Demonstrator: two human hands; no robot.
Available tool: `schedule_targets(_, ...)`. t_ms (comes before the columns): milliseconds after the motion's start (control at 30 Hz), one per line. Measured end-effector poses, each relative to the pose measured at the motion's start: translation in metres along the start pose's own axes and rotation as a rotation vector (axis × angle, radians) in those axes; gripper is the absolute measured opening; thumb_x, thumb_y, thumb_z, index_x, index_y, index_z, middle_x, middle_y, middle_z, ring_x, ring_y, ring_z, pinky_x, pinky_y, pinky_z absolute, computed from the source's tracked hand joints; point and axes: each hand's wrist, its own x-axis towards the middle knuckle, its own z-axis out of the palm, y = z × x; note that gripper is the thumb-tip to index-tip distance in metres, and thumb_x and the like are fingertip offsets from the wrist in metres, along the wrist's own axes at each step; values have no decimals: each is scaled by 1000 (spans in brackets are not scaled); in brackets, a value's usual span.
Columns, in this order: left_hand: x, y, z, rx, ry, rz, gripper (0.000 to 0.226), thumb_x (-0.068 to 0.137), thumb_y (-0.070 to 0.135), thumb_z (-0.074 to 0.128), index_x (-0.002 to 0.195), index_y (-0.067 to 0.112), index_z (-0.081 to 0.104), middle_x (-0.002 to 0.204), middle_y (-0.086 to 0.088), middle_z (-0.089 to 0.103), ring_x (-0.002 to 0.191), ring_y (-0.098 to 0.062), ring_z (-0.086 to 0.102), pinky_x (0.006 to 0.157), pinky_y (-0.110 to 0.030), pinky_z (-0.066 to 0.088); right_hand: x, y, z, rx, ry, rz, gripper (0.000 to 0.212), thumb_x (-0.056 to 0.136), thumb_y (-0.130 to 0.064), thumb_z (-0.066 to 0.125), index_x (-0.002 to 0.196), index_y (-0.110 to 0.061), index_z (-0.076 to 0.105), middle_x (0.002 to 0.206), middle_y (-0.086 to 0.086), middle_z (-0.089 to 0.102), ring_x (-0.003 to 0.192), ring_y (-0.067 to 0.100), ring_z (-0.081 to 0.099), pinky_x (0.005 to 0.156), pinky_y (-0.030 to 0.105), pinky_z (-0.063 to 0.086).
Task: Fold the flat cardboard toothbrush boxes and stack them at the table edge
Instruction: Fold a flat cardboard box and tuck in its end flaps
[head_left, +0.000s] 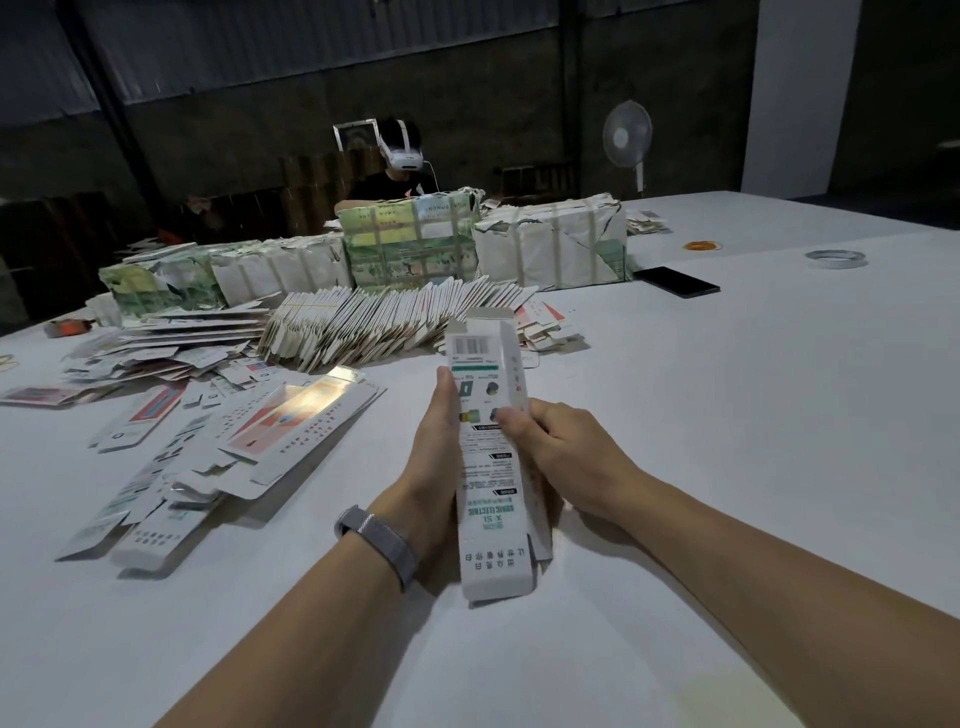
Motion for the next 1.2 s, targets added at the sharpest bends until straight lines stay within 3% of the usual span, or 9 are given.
schedule_targets(133,1,-7,8,31,-21,-7,57,104,59,26,111,26,72,88,-11,77,69,-25,75,55,-34,60,1,-1,-1,116,118,2,37,84,-62,47,94,-34,69,87,-12,76,80,10,73,78,44,61)
schedule_targets(233,0,-11,12,65,-29,-21,49,103,58,34,113,28,72,89,-7,78,72,-21,75,56,-31,59,2,-2,-2,128,203,-34,29,84,-55,45,96,-42,68,90,-15,76,83,6,72,81,40,59)
schedule_targets(400,-1,-12,14,106,-30,20,42,104,53,37,116,28,68,84,-5,78,71,-20,76,56,-28,58,2,-1,-2,303,169,-16,31,84,-42,51,103,-29,71,96,-3,77,89,19,74,84,51,59)
schedule_targets(533,-3,-12,18,177,-6,69,42,106,50,33,122,25,63,96,-11,77,78,-21,76,62,-29,59,3,0,-3,377,145,-25,31,84,-37,52,106,-26,72,102,2,77,94,23,74,88,50,58)
schedule_targets(667,-4,-15,23,237,7,128,46,108,49,28,131,20,56,116,-16,71,98,-28,74,78,-38,61,5,2,-2,435,136,-17,33,83,-30,50,105,-21,72,100,4,77,93,25,74,85,44,58)
schedule_targets(767,-4,-17,23,228,7,145,44,107,50,31,130,21,55,117,-14,71,97,-25,75,76,-35,60,6,2,-3,428,129,-15,33,82,-29,49,104,-21,73,100,1,77,92,23,74,81,41,58)
schedule_targets(900,-1,-20,22,217,58,173,38,106,50,35,124,21,52,106,-10,73,84,-20,76,65,-30,60,5,1,-1,407,114,-20,30,82,-30,50,101,-23,73,97,-1,78,86,19,74,73,33,55)
schedule_targets(1067,0,-18,18,232,116,235,27,107,47,37,114,25,50,81,10,75,73,-13,75,60,-25,57,3,-2,1,433,100,-33,27,84,-28,51,98,-24,74,95,1,78,84,19,74,70,30,57)
schedule_targets(1200,-2,-18,17,198,131,244,29,106,46,40,121,24,52,84,9,76,75,-13,75,59,-23,56,3,-3,2,422,76,-39,28,86,-31,51,102,-27,73,99,1,78,91,22,74,80,39,59)
